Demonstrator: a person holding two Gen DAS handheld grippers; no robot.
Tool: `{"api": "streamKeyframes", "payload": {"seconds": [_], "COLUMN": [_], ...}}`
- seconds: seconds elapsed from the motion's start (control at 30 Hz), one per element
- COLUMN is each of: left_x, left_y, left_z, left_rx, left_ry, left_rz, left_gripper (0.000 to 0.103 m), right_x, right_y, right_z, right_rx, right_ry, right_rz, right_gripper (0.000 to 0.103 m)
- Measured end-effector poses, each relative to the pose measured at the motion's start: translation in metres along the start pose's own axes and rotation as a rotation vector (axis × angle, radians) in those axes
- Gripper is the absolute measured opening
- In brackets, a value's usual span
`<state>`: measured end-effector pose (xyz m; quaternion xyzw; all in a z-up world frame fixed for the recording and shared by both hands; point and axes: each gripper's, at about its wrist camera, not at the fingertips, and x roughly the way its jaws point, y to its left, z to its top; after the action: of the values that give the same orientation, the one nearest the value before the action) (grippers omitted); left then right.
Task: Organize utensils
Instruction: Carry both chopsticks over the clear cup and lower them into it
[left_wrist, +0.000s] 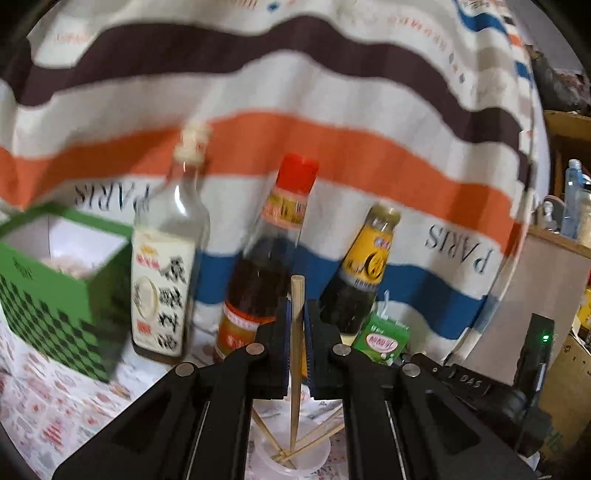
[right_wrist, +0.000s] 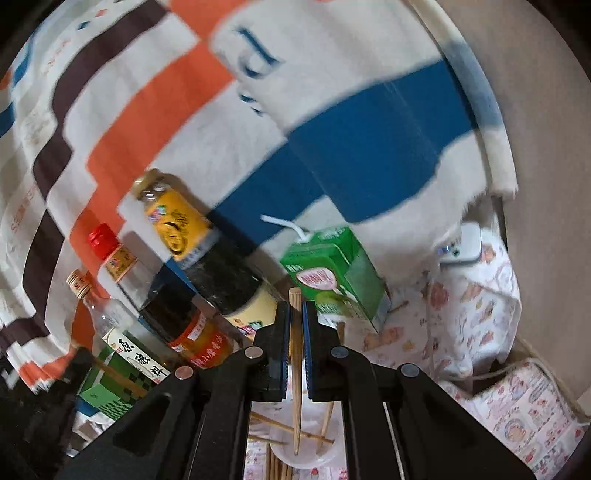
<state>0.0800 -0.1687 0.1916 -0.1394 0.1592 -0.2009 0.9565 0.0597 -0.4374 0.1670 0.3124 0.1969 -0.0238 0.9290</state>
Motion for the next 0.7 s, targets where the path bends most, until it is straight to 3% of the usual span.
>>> {"api": "streamKeyframes", "payload": {"seconds": [0.3,0.53,0.7], "left_x": [0.042,0.054,0.064], "left_y": [0.017,0.019,0.026], "left_z": [-0.021,-0.039,-0.048], "left_rx": [-0.079,-0.059,-0.079], "left_ry": [0.111,0.129,0.156], "left_rz": [0.047,0.115,0.117], "left_gripper": [0.006,0.006,0.006], "right_x": [0.019,0.037,0.046], "right_y": [-0.011,-0.019,-0.023], "right_z": [-0.001,-0.007,-0.009], "right_rx": [0.009,0.022,0.022], "right_ry": [0.074,0.121,0.15], "right_rz": [-0.002,-0.033,-0.052], "right_gripper": [0.008,0.008,0.008]}}
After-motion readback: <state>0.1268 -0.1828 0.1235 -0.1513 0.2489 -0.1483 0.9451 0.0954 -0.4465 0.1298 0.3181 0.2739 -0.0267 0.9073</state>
